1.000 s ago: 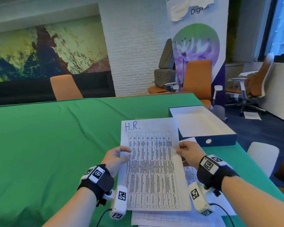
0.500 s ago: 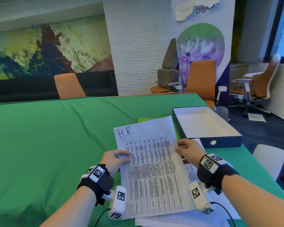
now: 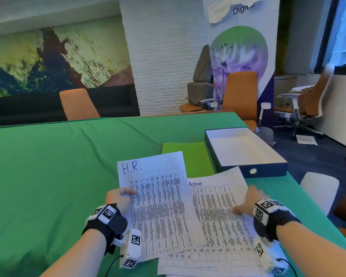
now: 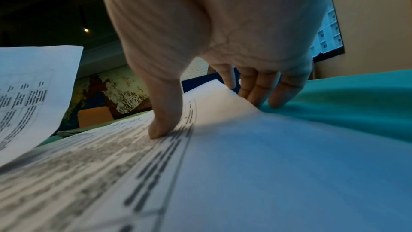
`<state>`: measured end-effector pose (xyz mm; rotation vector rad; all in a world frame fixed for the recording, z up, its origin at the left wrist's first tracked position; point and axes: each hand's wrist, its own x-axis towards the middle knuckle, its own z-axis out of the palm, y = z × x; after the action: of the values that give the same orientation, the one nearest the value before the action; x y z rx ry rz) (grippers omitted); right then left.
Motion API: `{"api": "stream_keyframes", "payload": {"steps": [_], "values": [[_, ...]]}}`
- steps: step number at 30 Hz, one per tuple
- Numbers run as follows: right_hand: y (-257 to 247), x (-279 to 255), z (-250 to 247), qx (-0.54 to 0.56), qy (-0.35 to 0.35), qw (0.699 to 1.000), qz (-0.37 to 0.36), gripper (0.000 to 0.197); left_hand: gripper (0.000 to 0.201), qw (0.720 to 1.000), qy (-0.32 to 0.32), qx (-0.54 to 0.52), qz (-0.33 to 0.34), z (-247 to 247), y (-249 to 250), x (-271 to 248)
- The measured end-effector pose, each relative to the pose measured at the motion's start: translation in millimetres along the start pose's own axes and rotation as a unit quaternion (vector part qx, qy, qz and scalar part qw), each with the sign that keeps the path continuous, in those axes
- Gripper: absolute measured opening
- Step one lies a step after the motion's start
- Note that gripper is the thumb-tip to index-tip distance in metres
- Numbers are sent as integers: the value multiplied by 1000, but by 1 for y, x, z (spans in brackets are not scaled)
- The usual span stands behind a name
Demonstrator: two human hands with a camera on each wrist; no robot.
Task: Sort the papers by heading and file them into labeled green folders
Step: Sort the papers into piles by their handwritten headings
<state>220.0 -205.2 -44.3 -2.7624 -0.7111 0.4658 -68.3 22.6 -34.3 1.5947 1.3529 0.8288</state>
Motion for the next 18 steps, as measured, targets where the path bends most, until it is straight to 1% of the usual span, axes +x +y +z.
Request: {"api": "stream_keyframes", "payload": {"steps": [1,4,5,8,12,15,18], "values": [[0,1,-2,14,8,1000,-5,72,35,1000,1,1,-3,0,1,0],[1,1,-8,70,43,996,-41,18,34,1000,1,0,-13,-3,1,-1],[2,0,-10,88,51,994,-49,7,34,1000,2,-3,-15,-4,1,-2],[5,1,-14,158,72,983,-61,10,34,1000,10,-12,-20,-8,1,-4],[3,-9,-29,270,126,949,-97,3,34,1000,17,-9,-14,-12,2,-5],[-5,-15,-41,324,166,922,-134,12,35,999,31,-9,-12,-16,4,-5],[-13,-19,-54,360,188,902,-146,13,34,999,39,-8,-9,-19,7,-4]]}}
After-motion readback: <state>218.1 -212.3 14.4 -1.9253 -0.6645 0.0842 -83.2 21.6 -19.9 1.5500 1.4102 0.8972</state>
